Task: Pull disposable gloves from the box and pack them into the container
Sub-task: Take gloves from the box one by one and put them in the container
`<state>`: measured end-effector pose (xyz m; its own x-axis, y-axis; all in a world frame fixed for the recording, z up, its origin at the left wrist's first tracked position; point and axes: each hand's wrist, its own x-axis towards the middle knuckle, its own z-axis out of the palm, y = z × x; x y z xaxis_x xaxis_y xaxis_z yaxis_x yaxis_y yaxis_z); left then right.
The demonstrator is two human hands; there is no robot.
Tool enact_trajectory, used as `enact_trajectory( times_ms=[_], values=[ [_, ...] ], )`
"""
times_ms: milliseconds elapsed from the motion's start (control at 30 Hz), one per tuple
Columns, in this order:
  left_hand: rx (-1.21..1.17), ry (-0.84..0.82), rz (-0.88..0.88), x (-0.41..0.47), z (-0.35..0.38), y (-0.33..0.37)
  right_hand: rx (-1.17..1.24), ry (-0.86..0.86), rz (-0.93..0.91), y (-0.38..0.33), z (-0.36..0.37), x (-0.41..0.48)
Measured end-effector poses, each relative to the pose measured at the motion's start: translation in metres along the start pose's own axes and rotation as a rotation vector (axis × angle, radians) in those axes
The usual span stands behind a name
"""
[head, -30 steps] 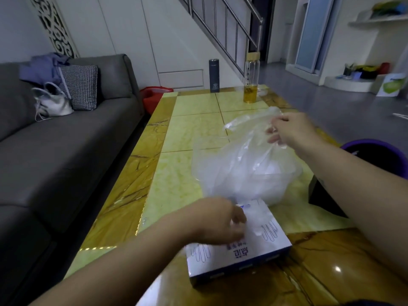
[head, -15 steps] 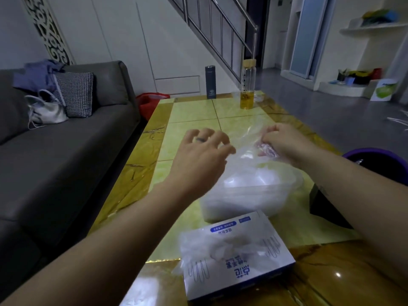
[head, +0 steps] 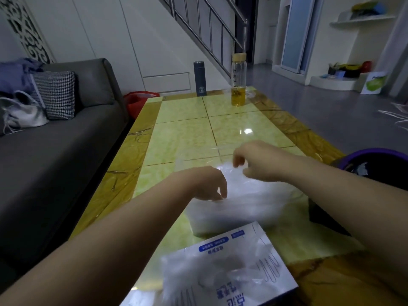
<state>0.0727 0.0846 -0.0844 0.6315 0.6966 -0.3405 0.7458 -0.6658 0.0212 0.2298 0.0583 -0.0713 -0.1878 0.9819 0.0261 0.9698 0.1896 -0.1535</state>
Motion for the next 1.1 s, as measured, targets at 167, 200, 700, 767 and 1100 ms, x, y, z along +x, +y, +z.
enact_trajectory(
  times_ms=[167, 200, 700, 767, 1100],
  values=[
    [-0.007, -0.113, -0.067, 0.020, 0.016, -0.006, -0.099, -0.463, 0.080, 0.017, 0.040, 0.024],
    [-0.006, -0.152, -0.092, 0.024, 0.020, -0.008, -0.121, -0.475, 0.069, 0.019, 0.046, 0.028],
    [0.038, -0.111, -0.093, -0.007, -0.007, -0.009, -0.248, -0.460, 0.010, 0.002, 0.022, 0.010],
    [-0.016, 0.078, -0.053, -0.036, -0.017, -0.009, -0.193, -0.212, -0.060, -0.005, 0.001, -0.009],
    [-0.212, 0.055, -0.013, -0.116, 0.053, 0.021, 0.026, -0.326, -0.070, -0.038, 0.016, -0.099]
  ],
)
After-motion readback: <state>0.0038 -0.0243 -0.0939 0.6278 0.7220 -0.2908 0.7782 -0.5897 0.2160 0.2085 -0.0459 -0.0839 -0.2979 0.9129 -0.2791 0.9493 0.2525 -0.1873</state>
